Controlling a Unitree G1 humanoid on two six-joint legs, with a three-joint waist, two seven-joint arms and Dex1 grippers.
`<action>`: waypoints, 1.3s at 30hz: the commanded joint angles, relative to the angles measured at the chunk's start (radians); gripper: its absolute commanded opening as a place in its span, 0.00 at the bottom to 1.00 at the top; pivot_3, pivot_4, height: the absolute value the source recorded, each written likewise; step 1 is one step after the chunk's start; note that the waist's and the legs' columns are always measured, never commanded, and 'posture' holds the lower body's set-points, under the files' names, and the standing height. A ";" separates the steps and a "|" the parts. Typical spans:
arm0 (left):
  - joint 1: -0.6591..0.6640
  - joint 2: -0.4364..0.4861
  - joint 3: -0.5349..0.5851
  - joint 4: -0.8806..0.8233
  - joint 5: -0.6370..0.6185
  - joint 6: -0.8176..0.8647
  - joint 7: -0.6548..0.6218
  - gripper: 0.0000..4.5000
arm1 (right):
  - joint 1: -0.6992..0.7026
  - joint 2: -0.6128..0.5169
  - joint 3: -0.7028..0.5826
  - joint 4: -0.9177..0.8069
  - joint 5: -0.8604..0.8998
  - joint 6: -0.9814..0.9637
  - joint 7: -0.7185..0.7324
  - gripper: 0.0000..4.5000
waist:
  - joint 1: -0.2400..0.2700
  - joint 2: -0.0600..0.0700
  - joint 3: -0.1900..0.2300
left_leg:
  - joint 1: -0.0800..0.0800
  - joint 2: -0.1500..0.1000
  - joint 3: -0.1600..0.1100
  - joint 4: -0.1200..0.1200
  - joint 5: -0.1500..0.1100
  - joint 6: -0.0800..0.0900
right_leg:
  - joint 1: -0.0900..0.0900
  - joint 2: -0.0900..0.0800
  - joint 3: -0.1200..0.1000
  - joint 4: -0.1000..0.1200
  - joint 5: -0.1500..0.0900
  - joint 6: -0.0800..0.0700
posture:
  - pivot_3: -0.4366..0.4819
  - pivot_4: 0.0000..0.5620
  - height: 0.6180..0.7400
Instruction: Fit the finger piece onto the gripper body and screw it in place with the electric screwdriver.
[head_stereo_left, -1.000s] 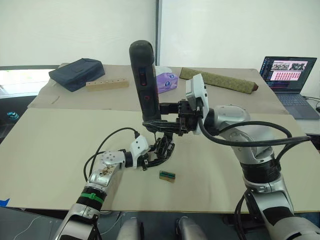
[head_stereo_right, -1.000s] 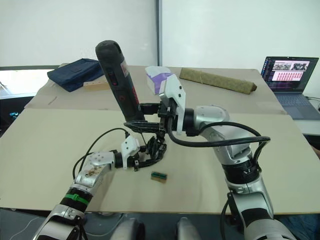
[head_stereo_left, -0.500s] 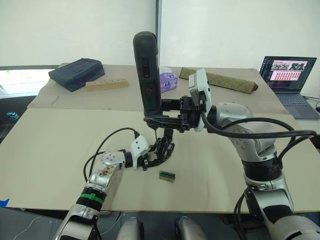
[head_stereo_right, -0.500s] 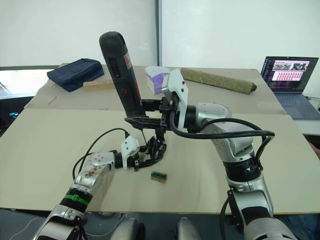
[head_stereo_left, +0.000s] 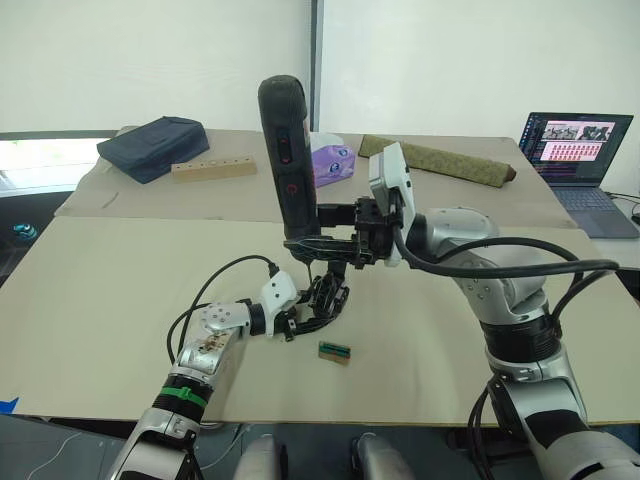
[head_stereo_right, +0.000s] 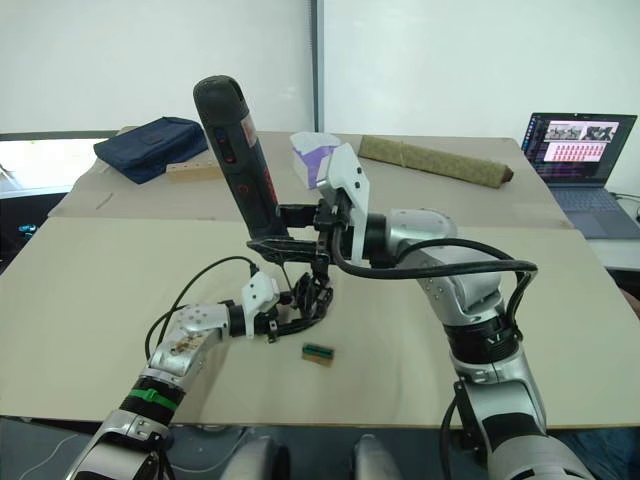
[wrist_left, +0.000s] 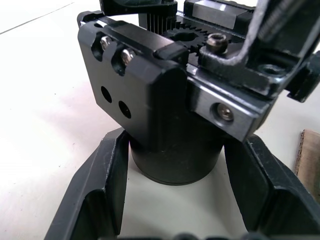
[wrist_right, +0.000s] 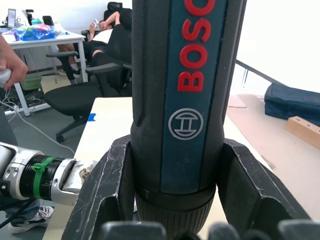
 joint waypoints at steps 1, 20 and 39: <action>0.034 0.005 -0.034 0.037 0.023 0.047 0.001 0.51 | -0.015 0.001 -0.029 -0.037 0.025 0.000 -0.005 0.42 | 0.000 0.000 0.000 | 0.000 0.000 0.000 0.000 0.000 0.000 | 0.000 0.000 0.000 0.000 0.000 0.000 | 0.48 0.27 1.00; 0.034 0.010 -0.035 0.034 0.024 0.048 -0.004 0.51 | -0.010 0.005 -0.035 -0.037 0.031 0.008 -0.016 0.42 | -0.001 0.000 0.000 | 0.000 0.000 0.000 0.000 0.000 0.000 | 0.000 0.000 0.000 0.000 0.000 0.000 | 0.48 0.27 1.00; 0.033 0.001 -0.035 0.038 0.024 0.051 0.004 0.51 | -0.013 0.016 -0.038 -0.034 0.038 0.022 -0.021 0.42 | -0.001 0.000 0.000 | 0.000 0.000 0.000 0.000 0.000 0.000 | 0.000 0.000 0.000 0.000 0.000 0.000 | 0.48 0.27 1.00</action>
